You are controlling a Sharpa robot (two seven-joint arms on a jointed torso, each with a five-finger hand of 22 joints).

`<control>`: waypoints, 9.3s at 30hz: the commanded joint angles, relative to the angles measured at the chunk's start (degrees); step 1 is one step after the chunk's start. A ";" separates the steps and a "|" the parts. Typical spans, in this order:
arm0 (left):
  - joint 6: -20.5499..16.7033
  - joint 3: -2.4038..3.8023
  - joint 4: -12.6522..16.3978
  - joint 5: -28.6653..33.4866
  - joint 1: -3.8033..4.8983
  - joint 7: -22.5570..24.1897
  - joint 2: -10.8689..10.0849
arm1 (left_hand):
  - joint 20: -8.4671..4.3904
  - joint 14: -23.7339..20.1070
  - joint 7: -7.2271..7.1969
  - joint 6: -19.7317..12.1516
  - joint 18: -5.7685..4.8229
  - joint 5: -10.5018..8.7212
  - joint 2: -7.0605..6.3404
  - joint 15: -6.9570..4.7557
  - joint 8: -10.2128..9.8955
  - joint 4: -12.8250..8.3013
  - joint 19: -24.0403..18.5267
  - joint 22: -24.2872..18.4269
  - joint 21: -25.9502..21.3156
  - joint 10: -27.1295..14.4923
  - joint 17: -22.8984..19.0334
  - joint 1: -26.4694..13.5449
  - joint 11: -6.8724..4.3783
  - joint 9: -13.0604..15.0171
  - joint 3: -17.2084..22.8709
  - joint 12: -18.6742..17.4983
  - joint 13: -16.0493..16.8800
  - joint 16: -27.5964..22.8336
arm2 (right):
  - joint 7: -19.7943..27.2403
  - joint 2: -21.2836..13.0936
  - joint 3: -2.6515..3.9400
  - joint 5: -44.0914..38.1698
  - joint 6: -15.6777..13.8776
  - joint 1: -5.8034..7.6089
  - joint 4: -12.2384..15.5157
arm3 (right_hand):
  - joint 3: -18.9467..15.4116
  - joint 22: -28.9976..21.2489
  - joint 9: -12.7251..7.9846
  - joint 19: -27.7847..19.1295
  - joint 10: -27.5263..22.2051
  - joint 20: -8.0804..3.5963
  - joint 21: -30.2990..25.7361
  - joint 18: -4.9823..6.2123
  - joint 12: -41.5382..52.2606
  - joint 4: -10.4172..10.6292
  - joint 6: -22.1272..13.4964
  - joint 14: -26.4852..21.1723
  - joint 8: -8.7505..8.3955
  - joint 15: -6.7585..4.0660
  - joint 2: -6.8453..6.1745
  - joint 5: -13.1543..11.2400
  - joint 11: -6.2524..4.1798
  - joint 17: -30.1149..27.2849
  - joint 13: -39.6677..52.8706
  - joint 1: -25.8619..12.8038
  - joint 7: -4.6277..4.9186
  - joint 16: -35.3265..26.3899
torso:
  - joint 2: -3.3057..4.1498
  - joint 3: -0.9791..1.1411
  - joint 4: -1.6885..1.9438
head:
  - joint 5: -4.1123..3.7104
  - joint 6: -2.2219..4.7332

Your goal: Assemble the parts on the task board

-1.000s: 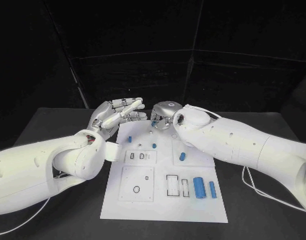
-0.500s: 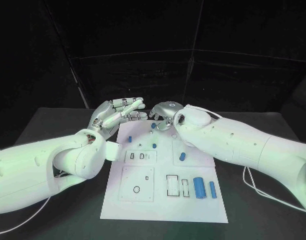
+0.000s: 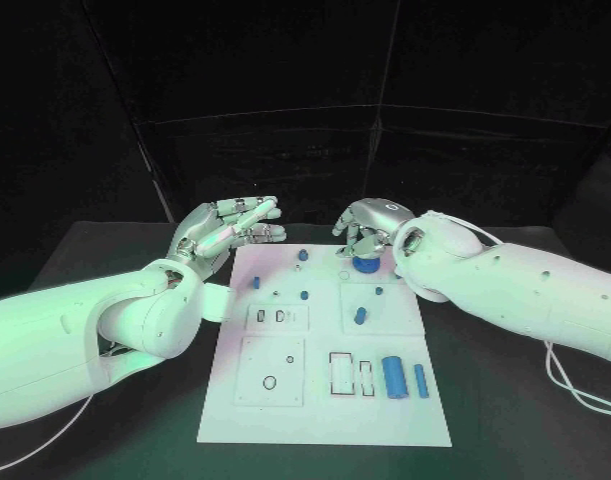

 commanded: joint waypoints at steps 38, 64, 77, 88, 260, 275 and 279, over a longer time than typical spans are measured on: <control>1.38 0.03 -1.57 -0.38 0.10 0.02 1.14 | 0.02 -0.22 2.38 0.03 0.61 0.16 0.14 0.28 -0.43 -1.18 0.05 -0.14 0.20 0.05 -0.06 1.13 0.36 -0.04 0.47 -0.38 -0.02 -0.44 | -8.15 -0.86 0.14 8.50 12.06 -0.05 -3.74 | -13.49 19.75 -0.61 8.96 6.35 1.73 11.25 -4.19 55.25 13.05 -6.36 4.17 4.60 2.15 2.45 1.31 1.65 28.92 58.85 10.41 1.77 16.36 | -0.22 0.56 -0.78 | -0.31 -0.84; 1.55 0.03 -1.99 -0.38 0.09 -0.18 1.53 | 0.03 -0.21 2.38 -0.02 0.61 0.16 0.16 0.27 -0.47 -1.34 0.04 -0.15 0.20 0.06 -0.05 1.28 0.36 -0.05 0.54 -0.41 -0.02 -0.47 | -7.94 0.70 0.13 7.61 12.49 -0.23 -5.91 | -11.17 20.96 -0.56 9.40 8.54 1.23 11.96 -4.38 56.83 11.50 -1.99 4.22 5.92 1.52 5.43 0.37 0.84 29.35 61.74 10.29 0.89 16.55 | -0.19 0.62 -0.74 | -0.25 -1.38; 1.62 0.03 -1.93 -0.38 0.09 -0.32 1.41 | 0.03 -0.21 2.39 -0.23 0.62 0.16 0.21 0.28 -0.53 -1.42 0.04 -0.16 0.21 0.05 -0.05 1.34 0.37 -0.07 0.59 -0.44 -0.02 -0.49 | -8.07 0.25 0.12 2.24 2.99 -0.55 -3.31 | -6.80 23.85 -0.63 11.15 11.60 0.04 13.18 -4.96 58.76 9.70 2.86 4.35 6.58 0.25 6.81 -4.56 -0.61 29.81 65.52 10.33 -0.71 16.72 | -0.19 0.70 -0.83 | -0.12 -1.38; 1.74 0.03 -1.95 -0.38 0.09 -0.40 1.40 | 0.03 -0.20 2.41 -0.38 0.62 0.16 0.29 0.28 -0.59 -1.49 0.03 -0.17 0.21 0.01 -0.05 1.38 0.38 -0.09 0.65 -0.48 -0.03 -0.50 | -8.20 0.05 0.13 -1.27 -1.54 -0.69 3.38 | -5.55 23.24 -0.82 10.85 11.66 -0.12 13.03 -4.83 58.69 9.10 2.94 4.42 5.98 0.15 6.33 -3.52 -0.66 30.06 65.57 9.83 -0.69 16.82 | -0.18 0.65 -0.72 | 0.08 -1.26; 3.03 0.01 -6.06 -0.38 0.02 -0.94 2.11 | 0.05 -0.12 2.41 -0.32 0.62 0.16 0.55 0.29 -0.79 -1.84 -0.03 -0.23 0.20 0.00 -0.02 1.41 0.39 -0.08 0.83 -0.64 -0.02 -0.61 | 10.78 -7.84 -0.20 20.16 2.85 -6.03 -5.19 | -4.23 19.69 -0.14 9.16 10.74 0.79 11.34 -4.19 57.14 4.38 3.84 4.36 0.64 1.01 4.92 -2.64 0.22 30.25 65.02 8.48 0.24 16.75 | -0.94 1.80 -2.42 | -1.25 -1.63; 3.14 0.01 -6.14 -0.38 0.02 -1.09 2.18 | 0.05 -0.12 2.41 -0.32 0.62 0.16 0.55 0.29 -0.79 -1.84 -0.03 -0.23 0.20 0.00 -0.02 1.41 0.39 -0.08 0.83 -0.64 -0.02 -0.61 | 10.42 -7.70 -0.20 20.16 2.16 -6.04 -5.23 | -4.56 19.58 -0.78 9.14 10.33 0.64 11.28 -4.20 56.70 4.19 2.63 4.36 -0.39 1.04 4.13 -3.45 0.42 30.19 64.49 7.12 0.54 16.71 | -0.93 1.81 -2.35 | -1.46 -1.67; 3.16 0.01 -6.16 -0.38 0.02 -1.11 2.18 | 0.06 -0.14 2.42 -0.40 0.62 0.16 0.62 0.30 -0.84 -1.90 -0.06 -0.25 0.20 -0.01 -0.02 1.40 0.40 -0.09 0.87 -0.68 -0.02 -0.66 | 10.35 -7.63 -0.20 20.16 2.08 -6.04 -5.28 | -4.57 19.56 -0.84 9.14 10.28 0.67 11.27 -4.20 56.66 4.13 2.37 4.36 -0.56 1.08 4.10 -3.45 0.47 30.22 64.45 7.05 0.60 16.72 | -0.92 1.82 -2.36 | -1.44 -1.68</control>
